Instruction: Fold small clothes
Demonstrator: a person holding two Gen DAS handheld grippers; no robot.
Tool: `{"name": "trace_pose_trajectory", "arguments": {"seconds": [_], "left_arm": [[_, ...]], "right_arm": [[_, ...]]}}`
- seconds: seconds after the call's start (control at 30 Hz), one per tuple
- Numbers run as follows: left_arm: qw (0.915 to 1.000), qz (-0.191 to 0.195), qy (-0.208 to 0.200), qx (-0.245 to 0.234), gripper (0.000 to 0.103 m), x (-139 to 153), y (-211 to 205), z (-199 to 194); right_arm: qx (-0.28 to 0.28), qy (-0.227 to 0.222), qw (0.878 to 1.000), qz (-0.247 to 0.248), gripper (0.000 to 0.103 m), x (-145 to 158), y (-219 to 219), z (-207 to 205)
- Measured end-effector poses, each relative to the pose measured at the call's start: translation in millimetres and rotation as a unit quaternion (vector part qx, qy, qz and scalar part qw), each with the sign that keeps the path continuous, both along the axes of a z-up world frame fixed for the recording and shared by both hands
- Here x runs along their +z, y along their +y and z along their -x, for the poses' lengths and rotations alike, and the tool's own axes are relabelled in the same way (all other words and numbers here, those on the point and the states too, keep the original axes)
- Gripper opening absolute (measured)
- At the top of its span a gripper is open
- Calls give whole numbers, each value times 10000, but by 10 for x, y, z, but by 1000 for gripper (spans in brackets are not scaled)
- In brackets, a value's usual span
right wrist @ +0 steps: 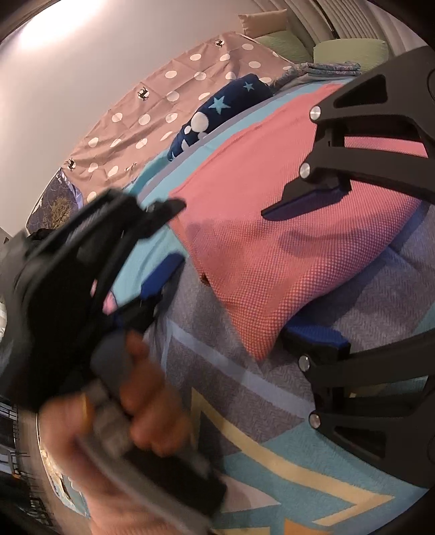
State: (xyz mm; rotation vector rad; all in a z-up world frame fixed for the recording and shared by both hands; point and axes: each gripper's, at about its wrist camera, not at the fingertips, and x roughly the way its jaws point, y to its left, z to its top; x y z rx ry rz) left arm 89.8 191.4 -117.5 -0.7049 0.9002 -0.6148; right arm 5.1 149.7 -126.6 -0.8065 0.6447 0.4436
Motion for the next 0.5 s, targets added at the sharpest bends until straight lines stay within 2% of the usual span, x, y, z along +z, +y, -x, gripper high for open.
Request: {"name": "trace_pose_trajectory", "arguments": {"seconds": [0.07,0.27,0.4,0.43,0.47,0.5], "left_arm": [[9999,22,50,-96,58,-1,-40,-135],[9992,199,206,-266,57,-15,-171,-569],[9993,9,209,-318,37,-48,-287,-699],[9993,-29,209,-320,29,-60,-300,-713],[9993,-79,227,-302,19,-76,-302,-721],[9992,-98,269,-278,17,-93,-295,-728]], "right_arm": [[10,6,10000,-1,49,-10,11,27],[-10,21,10000,42,47,-26,44,16],[-134,75,9999,19,47,-45,107,-44],[-160,104,9998,4,44,-46,111,-69],[-143,188,9997,-67,34,-34,105,-92],[-92,277,9995,-138,24,-23,94,-101]]}}
